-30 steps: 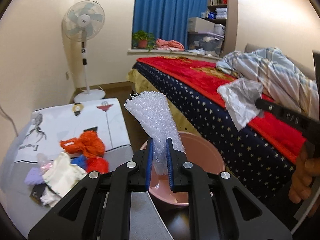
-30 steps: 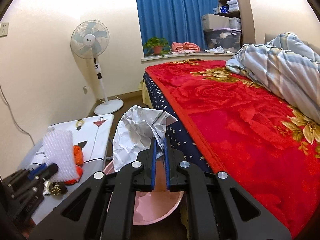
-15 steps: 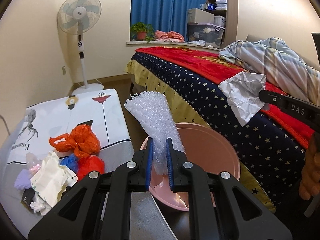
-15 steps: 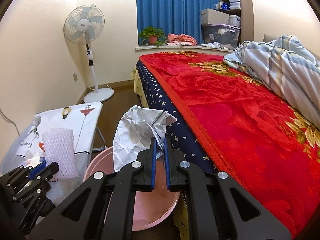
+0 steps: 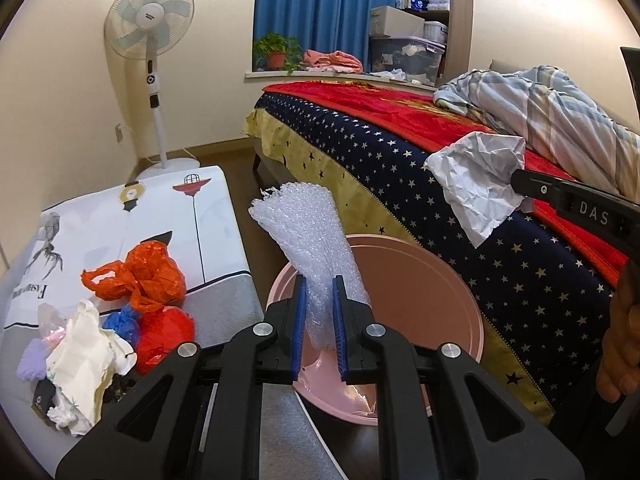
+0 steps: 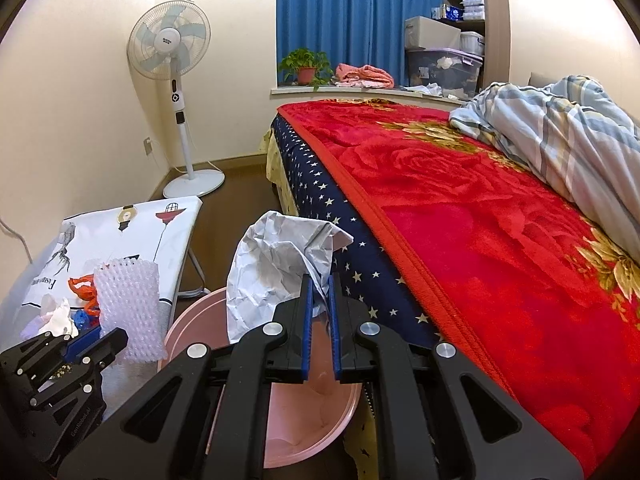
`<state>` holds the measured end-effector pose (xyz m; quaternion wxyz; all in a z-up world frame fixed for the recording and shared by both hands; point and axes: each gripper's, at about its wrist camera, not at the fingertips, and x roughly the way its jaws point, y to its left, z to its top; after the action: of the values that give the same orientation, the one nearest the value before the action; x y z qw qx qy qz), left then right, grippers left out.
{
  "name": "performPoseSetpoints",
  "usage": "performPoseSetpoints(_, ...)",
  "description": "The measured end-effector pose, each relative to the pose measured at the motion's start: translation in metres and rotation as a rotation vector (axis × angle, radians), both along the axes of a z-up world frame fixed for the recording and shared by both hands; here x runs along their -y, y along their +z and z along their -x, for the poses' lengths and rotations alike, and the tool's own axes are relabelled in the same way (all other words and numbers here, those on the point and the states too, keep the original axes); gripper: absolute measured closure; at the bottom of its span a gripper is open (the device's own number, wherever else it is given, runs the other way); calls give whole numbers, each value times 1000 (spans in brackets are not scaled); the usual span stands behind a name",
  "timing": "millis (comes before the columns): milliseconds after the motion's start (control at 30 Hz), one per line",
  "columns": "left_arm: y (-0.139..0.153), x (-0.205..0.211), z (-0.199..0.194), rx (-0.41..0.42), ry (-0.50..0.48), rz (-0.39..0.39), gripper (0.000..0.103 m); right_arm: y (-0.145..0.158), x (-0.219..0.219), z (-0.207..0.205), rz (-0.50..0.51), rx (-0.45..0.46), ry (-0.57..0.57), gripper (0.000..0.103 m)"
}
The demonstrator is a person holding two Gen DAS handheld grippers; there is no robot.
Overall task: Collect trash
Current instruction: 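Open the left tool over the bin while the right tool releases the paper, then move both open tools back toward the trash on the table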
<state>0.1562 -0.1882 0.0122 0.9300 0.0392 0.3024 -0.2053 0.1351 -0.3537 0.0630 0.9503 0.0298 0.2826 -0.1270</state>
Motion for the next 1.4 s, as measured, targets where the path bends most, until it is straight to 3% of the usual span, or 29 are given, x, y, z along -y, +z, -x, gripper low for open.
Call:
performPoseSetpoints(300, -1, 2, -1, -8, -8, 10, 88, -1, 0, -2, -3, -3, 0, 90)
performPoseSetpoints(367, -2, 2, -3, -9, -3, 10, 68, -2, 0, -3, -2, -9, -3, 77)
performPoseSetpoints(433, -1, 1, -3, -3, 7, 10, 66, 0, 0, 0, 13, 6, -21, 51)
performPoseSetpoints(867, 9, -15, 6, 18, 20, 18, 66, 0, -9, 0, 18, 2, 20, 50)
performPoseSetpoints(933, 12, -18, 8, 23, 21, 19, 66, 1, -10, 0, 17, 4, 32, 38)
performPoseSetpoints(1100, 18, -32, 15, 31, 38, 32, 66, 4, -21, 6, 30, 23, 63, 24)
performPoseSetpoints(1400, 28, -72, 28, 36, 107, 69, 66, 7, -42, 14, 18, 29, 127, 24)
